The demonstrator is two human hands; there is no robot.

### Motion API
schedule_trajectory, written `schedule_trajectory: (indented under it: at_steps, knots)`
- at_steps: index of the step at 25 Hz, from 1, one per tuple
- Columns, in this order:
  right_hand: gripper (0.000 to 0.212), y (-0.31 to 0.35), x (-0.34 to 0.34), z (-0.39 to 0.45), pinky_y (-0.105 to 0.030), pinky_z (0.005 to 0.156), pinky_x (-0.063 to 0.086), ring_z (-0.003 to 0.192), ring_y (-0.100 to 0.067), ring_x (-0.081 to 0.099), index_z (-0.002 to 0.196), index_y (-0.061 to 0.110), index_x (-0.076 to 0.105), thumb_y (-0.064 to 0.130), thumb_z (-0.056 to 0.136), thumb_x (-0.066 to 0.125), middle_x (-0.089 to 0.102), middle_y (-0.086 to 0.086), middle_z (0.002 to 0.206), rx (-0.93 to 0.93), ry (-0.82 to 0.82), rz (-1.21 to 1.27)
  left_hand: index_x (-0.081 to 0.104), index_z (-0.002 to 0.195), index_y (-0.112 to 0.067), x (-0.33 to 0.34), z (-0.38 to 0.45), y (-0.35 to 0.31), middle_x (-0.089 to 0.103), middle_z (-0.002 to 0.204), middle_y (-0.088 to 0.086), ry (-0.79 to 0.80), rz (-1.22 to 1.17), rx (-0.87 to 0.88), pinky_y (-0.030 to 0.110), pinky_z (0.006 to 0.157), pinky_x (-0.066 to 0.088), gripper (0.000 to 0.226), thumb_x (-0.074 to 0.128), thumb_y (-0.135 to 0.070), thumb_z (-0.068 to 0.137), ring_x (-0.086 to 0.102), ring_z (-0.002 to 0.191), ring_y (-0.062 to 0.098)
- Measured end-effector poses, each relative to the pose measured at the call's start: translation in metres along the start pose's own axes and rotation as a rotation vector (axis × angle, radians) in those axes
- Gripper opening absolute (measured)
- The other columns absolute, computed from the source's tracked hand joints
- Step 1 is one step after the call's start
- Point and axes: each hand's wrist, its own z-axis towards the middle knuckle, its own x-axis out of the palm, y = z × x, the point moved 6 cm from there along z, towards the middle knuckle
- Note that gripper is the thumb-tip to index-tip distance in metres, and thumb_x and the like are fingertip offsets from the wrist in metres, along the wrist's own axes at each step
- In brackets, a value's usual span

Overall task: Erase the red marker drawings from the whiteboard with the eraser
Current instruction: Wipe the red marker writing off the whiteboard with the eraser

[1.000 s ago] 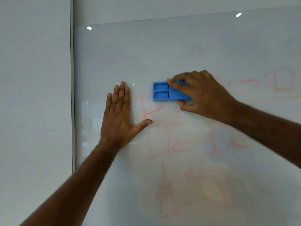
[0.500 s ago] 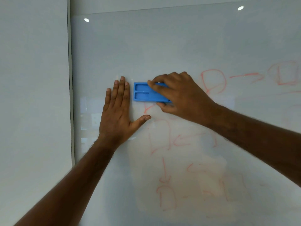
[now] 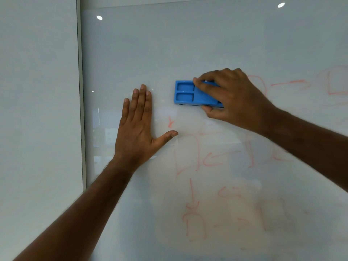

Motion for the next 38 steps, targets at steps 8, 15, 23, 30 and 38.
schedule_trajectory:
  at_steps: [8,15,23,30,38]
  knots:
    - [0.056,0.049,0.015,-0.011,-0.053,0.085,0.049,0.109,-0.035,0.062,0.147,0.008,0.053,0.034,0.096,0.054,0.061,-0.013,0.136,-0.139,0.006,0.023,0.016,0.171,0.002,0.0,-0.006,0.001,0.011,0.181,0.019,-0.019,0.022,0.033,0.054,0.138,0.011,0.113,0.034,-0.084,0.1,0.007,0.169,0.033]
    - [0.058,0.006,-0.003,-0.023,-0.051,0.084,0.046,0.106,-0.037,0.061,0.148,0.008,0.053,0.033,0.096,0.061,0.06,-0.015,0.134,-0.079,0.017,-0.003,0.012,0.172,-0.001,0.0,-0.009,0.003,0.006,0.183,0.014,0.004,0.025,0.02,0.052,0.138,0.008,0.109,0.033,-0.081,0.102,0.002,0.17,0.029]
    - [0.06,0.054,0.017,-0.003,-0.053,0.085,0.048,0.11,-0.035,0.06,0.148,0.008,0.053,0.034,0.094,0.055,0.06,-0.013,0.137,-0.083,-0.005,0.028,0.013,0.172,0.0,0.003,-0.01,0.002,0.007,0.182,0.016,0.003,0.033,0.033,0.054,0.137,0.012,0.107,0.033,-0.079,0.103,0.004,0.17,0.031]
    - [0.059,0.03,0.005,-0.027,-0.05,0.086,0.047,0.109,-0.036,0.062,0.148,0.01,0.053,0.033,0.094,0.059,0.061,-0.014,0.135,-0.091,-0.006,-0.025,0.014,0.172,0.0,0.001,-0.011,0.002,0.009,0.182,0.016,-0.012,0.034,0.028,0.052,0.138,0.009,0.11,0.039,-0.08,0.101,0.005,0.17,0.03]
    - [0.058,0.056,0.015,-0.003,-0.05,0.084,0.048,0.108,-0.036,0.062,0.145,0.009,0.055,0.031,0.092,0.055,0.062,-0.013,0.135,-0.059,-0.03,-0.017,0.015,0.171,0.002,0.002,-0.013,0.004,0.009,0.182,0.018,-0.023,0.042,0.041,0.052,0.138,0.01,0.111,0.039,-0.081,0.101,0.007,0.17,0.032]
